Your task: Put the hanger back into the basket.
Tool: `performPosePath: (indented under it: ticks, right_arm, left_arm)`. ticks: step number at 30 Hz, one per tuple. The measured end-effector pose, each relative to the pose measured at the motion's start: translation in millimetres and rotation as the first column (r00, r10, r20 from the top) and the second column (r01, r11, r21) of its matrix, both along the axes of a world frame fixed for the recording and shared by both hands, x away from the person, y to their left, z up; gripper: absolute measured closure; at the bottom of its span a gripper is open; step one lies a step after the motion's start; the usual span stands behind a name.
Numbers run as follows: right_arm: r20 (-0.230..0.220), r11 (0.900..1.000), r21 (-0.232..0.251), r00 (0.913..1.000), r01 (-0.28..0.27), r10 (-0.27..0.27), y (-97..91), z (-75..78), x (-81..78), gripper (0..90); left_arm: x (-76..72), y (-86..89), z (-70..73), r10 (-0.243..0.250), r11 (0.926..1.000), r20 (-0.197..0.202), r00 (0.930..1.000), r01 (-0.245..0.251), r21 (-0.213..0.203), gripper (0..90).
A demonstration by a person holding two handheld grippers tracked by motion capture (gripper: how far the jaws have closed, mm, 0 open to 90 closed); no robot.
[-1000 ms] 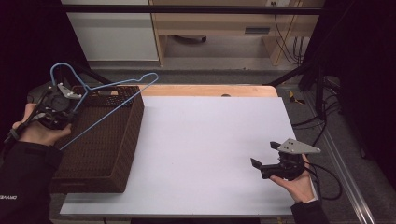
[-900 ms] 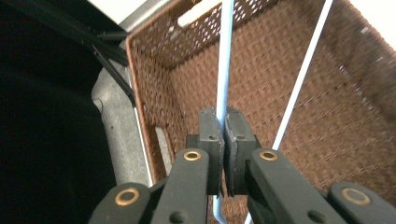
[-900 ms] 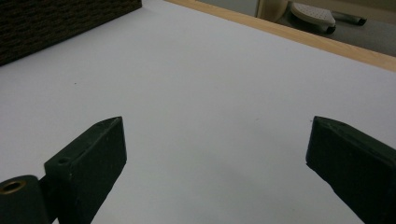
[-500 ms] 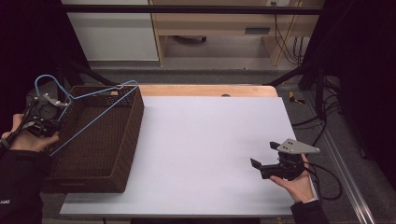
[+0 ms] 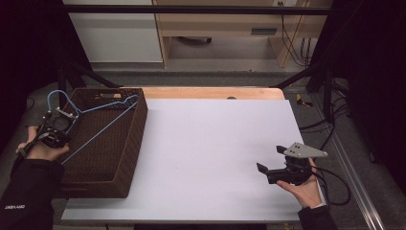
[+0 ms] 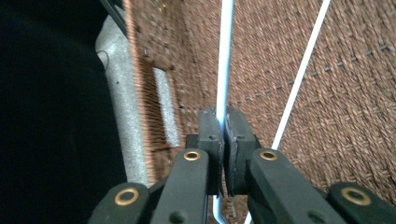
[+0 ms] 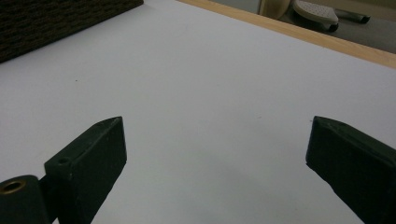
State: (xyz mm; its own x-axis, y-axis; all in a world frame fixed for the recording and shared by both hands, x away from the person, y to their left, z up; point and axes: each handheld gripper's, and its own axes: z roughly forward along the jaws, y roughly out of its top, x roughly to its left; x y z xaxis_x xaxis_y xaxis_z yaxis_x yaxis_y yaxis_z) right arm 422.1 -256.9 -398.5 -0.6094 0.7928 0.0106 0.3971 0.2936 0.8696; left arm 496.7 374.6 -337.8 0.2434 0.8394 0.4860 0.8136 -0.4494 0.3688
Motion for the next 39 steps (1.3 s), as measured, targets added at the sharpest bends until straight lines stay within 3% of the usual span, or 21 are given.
performPosePath:
  ticks: [5,8,11,13,18,20,22,23,25,27,29,30,33,34,35,37,39]
  right_arm:
    - [0.000,1.0000,-0.006,1.0000,-0.002,0.002,0.6,-0.7,0.4,5.6]
    - [-0.001,1.0000,-0.005,1.0000,-0.002,0.002,0.9,-0.9,0.4,5.6]
    - [-0.003,1.0000,-0.006,1.0000,-0.001,0.001,1.1,-0.9,0.3,5.6]
    - [-0.001,1.0000,-0.004,1.0000,-0.002,0.002,0.9,-0.9,0.4,5.6]
    - [0.000,1.0000,0.000,1.0000,-0.002,0.002,0.5,-0.3,0.0,5.6]
    - [0.002,1.0000,0.007,1.0000,-0.002,0.002,0.2,0.0,0.2,5.6]
    - [0.005,0.9999,0.012,1.0000,-0.001,0.001,0.4,0.2,0.1,5.6]
    - [0.005,0.9999,0.014,1.0000,0.000,0.000,0.6,0.1,0.1,5.6]
    - [0.008,0.9999,0.016,1.0000,-0.003,0.003,1.0,-0.4,0.2,5.6]
    - [0.013,0.9997,0.024,0.9999,-0.006,0.005,1.7,-0.5,-0.1,5.6]
    - [0.017,0.9995,0.031,0.9998,-0.009,0.008,1.8,-0.2,-0.5,5.6]
    - [0.019,0.9993,0.035,0.9998,-0.011,0.010,1.7,-0.1,-0.7,5.6]
    - [0.028,0.9991,0.042,0.9996,-0.012,0.011,1.0,0.4,-1.7,5.4]
    - [0.032,0.9990,0.043,0.9994,-0.012,0.011,0.5,0.6,-1.9,5.4]
    - [0.034,0.9988,0.049,0.9994,-0.007,0.006,0.3,0.8,-2.5,5.4]
    - [0.041,0.9985,0.054,0.9991,-0.009,0.007,-0.3,1.2,-3.4,5.2]
    - [0.048,0.9983,0.058,0.9988,-0.006,0.003,-1.0,1.1,-4.4,5.0]
  left_arm:
    - [2.9,-1.7,-19.8,-0.013,0.9998,-0.051,0.9986,0.012,-0.015,86.8]
    - [3.6,-3.4,-30.1,-0.009,0.9983,-0.054,0.9985,0.006,-0.058,86.4]
    - [1.9,-1.7,-32.0,-0.018,0.9971,-0.058,0.9982,0.014,-0.075,85.6]
    - [-1.4,-0.1,-27.8,-0.023,0.9939,-0.039,0.9990,0.019,-0.109,76.8]
    - [-23.1,-1.3,-8.9,-0.066,0.9752,0.048,0.9967,0.075,-0.209,58.4]
    - [-34.1,-5.6,-3.4,-0.087,0.9576,0.098,0.9914,0.110,-0.266,50.5]
    - [-44.2,-12.4,1.1,-0.117,0.9428,0.150,0.9817,0.157,-0.294,43.7]
    - [-48.9,-16.4,3.2,-0.135,0.9326,0.170,0.9761,0.184,-0.311,40.3]
    - [-58.5,-25.7,6.5,-0.164,0.9003,0.241,0.9566,0.245,-0.360,35.8]
    - [-67.2,-36.0,8.8,-0.194,0.8588,0.314,0.9296,0.315,-0.404,30.8]
    - [-74.6,-47.8,9.0,-0.221,0.8061,0.393,0.8925,0.394,-0.441,25.9]
    - [-78.1,-53.7,9.0,-0.233,0.7765,0.415,0.8793,0.426,-0.465,23.0]
    - [-86.3,-73.1,4.8,-0.266,0.6908,0.493,0.8284,0.521,-0.502,16.1]
    - [-88.5,-80.2,2.5,-0.280,0.6698,0.505,0.8168,0.543,-0.507,13.6]
    - [-90.4,-86.9,0.1,-0.300,0.6514,0.507,0.8084,0.561,-0.511,11.9]
    - [-93.3,-100.8,-6.0,-0.327,0.6254,0.519,0.7899,0.592,-0.508,8.1]
    - [-94.8,-113.0,-12.5,-0.353,0.6286,0.517,0.7796,0.607,-0.486,6.2]
